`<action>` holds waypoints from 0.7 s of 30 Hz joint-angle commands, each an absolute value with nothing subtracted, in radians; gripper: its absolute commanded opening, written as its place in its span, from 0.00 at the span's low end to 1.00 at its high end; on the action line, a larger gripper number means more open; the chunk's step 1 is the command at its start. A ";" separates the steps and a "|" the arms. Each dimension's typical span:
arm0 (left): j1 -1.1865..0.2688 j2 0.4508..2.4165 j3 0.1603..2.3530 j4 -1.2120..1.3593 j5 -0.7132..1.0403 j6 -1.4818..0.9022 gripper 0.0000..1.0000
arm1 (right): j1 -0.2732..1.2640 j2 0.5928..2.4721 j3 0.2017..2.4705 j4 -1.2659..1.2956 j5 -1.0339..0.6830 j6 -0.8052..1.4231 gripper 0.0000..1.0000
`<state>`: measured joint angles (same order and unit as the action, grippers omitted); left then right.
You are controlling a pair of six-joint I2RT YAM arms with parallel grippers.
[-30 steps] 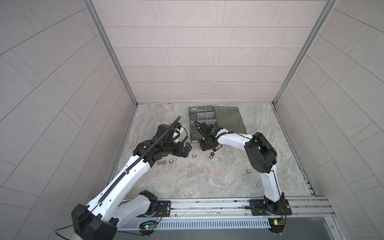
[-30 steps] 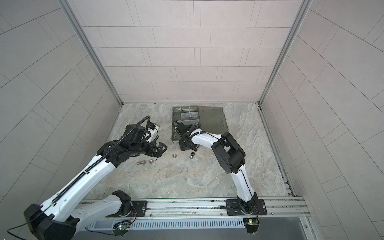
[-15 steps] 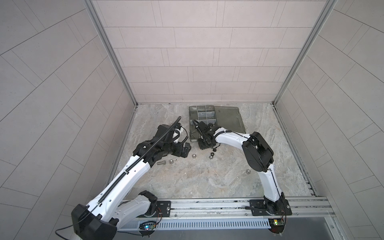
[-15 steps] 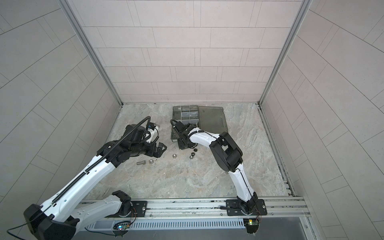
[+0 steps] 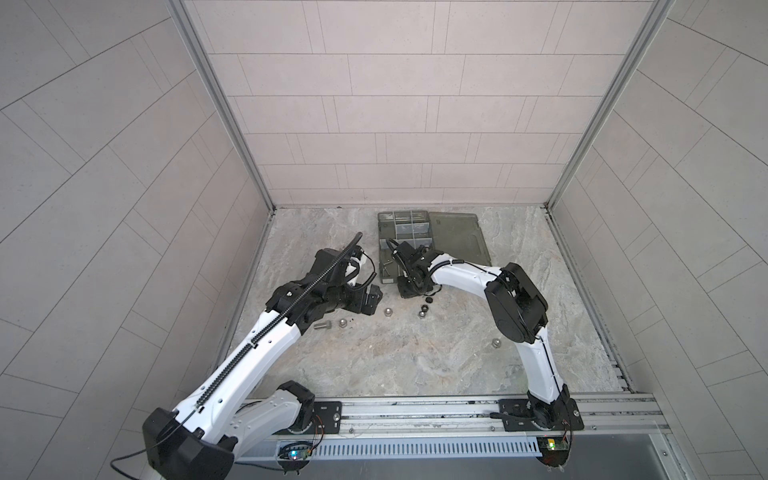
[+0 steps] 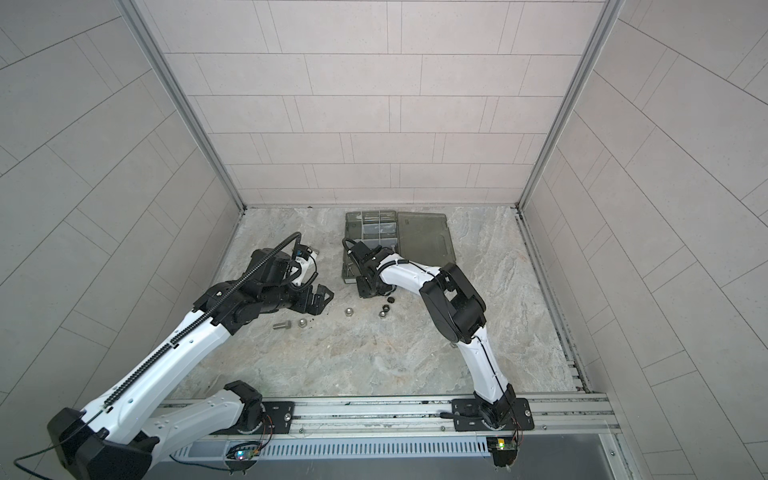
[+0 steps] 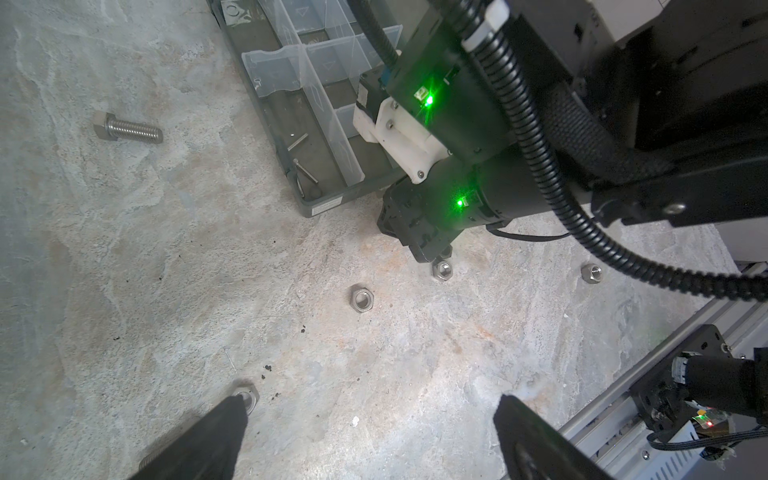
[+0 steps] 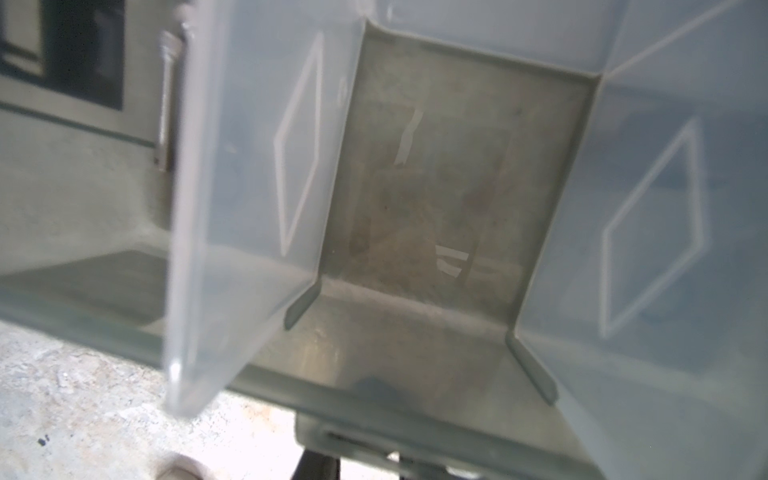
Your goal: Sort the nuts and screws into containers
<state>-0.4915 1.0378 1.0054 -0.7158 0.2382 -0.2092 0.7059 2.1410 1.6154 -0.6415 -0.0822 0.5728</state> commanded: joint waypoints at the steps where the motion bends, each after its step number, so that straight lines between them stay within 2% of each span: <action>1: -0.495 1.021 1.006 -0.727 0.229 -0.204 1.00 | 0.701 2.053 1.624 -0.692 -0.077 0.566 0.15; 12: -0.495 1.039 1.027 -0.720 0.226 -0.209 1.00 | 0.687 1.925 1.706 -0.797 -0.030 0.522 0.15; 21: -0.495 1.135 1.109 -0.710 0.239 -0.195 1.00 | 0.612 1.926 1.743 -0.813 -0.034 0.496 0.15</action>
